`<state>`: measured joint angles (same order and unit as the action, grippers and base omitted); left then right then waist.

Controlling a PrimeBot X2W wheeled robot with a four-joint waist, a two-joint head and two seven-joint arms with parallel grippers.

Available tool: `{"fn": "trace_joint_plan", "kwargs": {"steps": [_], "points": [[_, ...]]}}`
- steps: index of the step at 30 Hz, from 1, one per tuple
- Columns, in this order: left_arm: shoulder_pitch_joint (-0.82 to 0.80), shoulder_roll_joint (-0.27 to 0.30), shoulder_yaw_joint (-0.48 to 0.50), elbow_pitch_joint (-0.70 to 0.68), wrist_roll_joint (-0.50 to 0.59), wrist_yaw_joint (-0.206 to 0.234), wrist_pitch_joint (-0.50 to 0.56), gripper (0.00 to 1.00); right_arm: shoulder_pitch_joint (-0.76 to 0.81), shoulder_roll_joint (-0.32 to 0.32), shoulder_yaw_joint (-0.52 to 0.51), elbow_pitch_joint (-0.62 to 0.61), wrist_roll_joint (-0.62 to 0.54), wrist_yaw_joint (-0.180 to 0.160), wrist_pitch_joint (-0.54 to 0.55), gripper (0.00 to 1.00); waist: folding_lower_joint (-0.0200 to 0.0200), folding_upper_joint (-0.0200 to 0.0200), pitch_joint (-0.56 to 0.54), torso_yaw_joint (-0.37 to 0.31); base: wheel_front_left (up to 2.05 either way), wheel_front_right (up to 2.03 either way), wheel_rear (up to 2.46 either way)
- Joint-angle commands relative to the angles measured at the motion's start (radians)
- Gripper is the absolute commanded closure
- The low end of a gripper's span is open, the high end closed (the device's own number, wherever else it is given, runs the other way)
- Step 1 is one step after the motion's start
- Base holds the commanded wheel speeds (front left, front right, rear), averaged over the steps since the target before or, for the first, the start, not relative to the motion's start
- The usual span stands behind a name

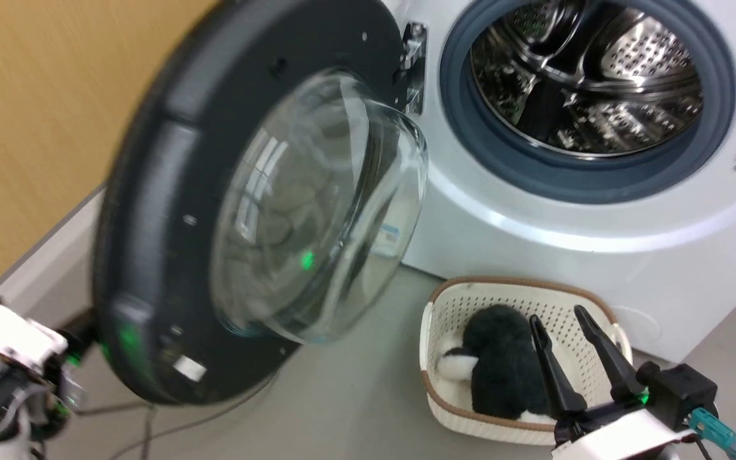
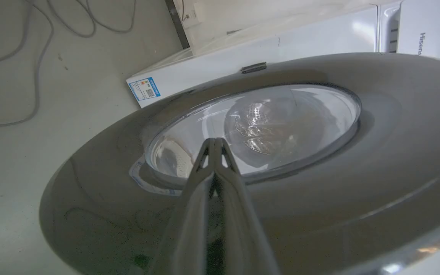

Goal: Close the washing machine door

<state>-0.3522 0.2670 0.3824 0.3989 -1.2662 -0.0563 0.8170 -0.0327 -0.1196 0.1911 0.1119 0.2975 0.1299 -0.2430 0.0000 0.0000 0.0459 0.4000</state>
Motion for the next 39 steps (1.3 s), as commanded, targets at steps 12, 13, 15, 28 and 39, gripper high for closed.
{"fn": "trace_joint_plan", "kwargs": {"steps": [12,13,15,28,39], "points": [[0.244,-0.124,-0.124,-0.35,-0.019,0.037,0.154,1.0,0.032,0.026,-0.09,0.014,-0.007,0.001,-0.017,0.0,0.0,0.0,-0.062,-0.08,0.0,0.0,0.0],[0.265,-0.138,-0.136,-0.372,-0.019,0.04,0.157,1.0,0.035,0.027,-0.097,0.013,-0.007,0.001,-0.017,0.0,0.0,0.0,-0.065,-0.091,0.0,0.0,0.0],[0.302,-0.166,-0.156,-0.415,-0.031,0.048,0.158,1.0,0.039,0.029,-0.11,0.01,-0.008,0.001,-0.017,0.0,0.0,0.0,-0.062,-0.115,0.0,0.0,0.0],[0.396,-0.216,-0.376,-0.438,-0.15,0.06,-0.012,1.0,0.029,0.015,-0.113,-0.006,-0.01,0.001,-0.017,0.0,0.0,0.0,-0.014,-0.331,0.0,0.0,0.0],[0.285,-0.217,-0.55,-0.287,-0.235,-0.006,-0.275,1.0,-0.004,0.002,-0.117,-0.02,-0.001,0.001,-0.015,0.0,0.0,0.0,0.07,-0.54,0.0,0.0,0.0]]}}
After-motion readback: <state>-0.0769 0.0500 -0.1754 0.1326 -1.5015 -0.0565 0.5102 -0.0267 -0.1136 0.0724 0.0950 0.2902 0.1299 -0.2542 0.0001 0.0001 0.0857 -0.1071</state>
